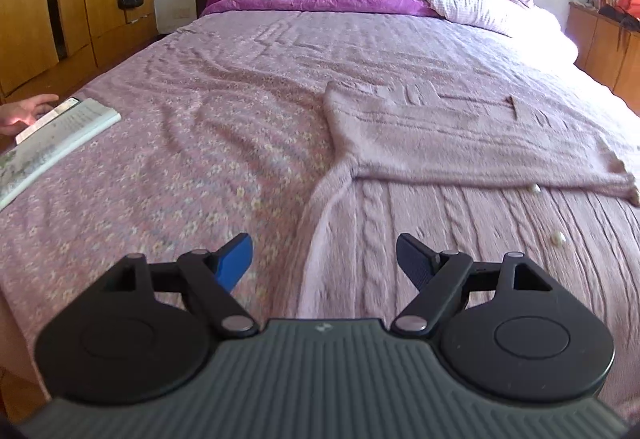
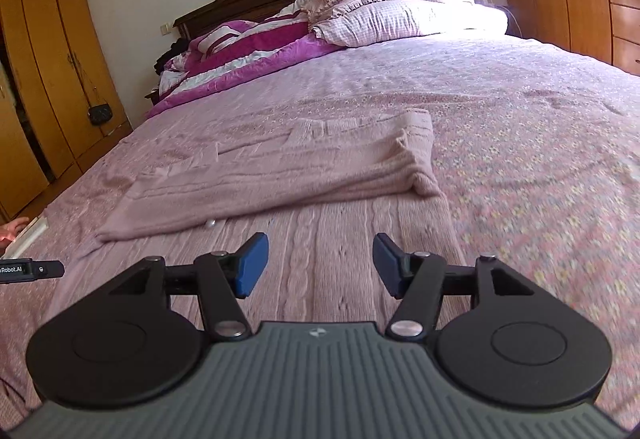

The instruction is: Fold small clothes

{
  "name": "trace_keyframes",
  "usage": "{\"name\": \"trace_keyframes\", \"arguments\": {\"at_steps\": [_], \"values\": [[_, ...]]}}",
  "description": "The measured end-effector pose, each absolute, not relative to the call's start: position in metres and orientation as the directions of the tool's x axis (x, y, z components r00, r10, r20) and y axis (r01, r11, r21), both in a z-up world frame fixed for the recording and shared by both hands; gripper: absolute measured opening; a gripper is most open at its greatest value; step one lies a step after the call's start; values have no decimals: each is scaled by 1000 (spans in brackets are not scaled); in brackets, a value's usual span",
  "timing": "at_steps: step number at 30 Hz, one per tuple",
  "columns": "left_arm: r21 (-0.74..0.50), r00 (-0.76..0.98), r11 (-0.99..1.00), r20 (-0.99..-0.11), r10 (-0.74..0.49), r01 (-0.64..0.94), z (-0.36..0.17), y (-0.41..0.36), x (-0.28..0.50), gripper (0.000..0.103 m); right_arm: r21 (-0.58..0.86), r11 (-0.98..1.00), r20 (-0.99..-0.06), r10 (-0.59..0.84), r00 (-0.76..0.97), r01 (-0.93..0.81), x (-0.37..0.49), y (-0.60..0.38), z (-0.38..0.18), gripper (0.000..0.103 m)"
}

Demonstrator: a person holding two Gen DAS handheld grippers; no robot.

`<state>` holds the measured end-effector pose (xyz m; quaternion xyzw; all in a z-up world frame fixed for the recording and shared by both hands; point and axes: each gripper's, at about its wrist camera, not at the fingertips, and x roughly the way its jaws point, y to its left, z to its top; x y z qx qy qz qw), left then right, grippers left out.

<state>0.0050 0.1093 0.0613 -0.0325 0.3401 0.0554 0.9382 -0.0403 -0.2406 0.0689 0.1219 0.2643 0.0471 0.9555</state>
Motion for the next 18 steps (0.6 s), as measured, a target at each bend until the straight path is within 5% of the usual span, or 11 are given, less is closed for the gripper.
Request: {"name": "trace_keyframes", "arguments": {"at_steps": [9, 18], "values": [[13, 723, 999, -690, 30, -30, 51, 90, -32, 92, 219, 974, -512, 170, 842, -63, -90, -237, 67, 76], [73, 699, 995, -715, 2, 72, 37, 64, -59, 92, 23, 988, -551, 138, 823, -150, -121, -221, 64, 78]]}}
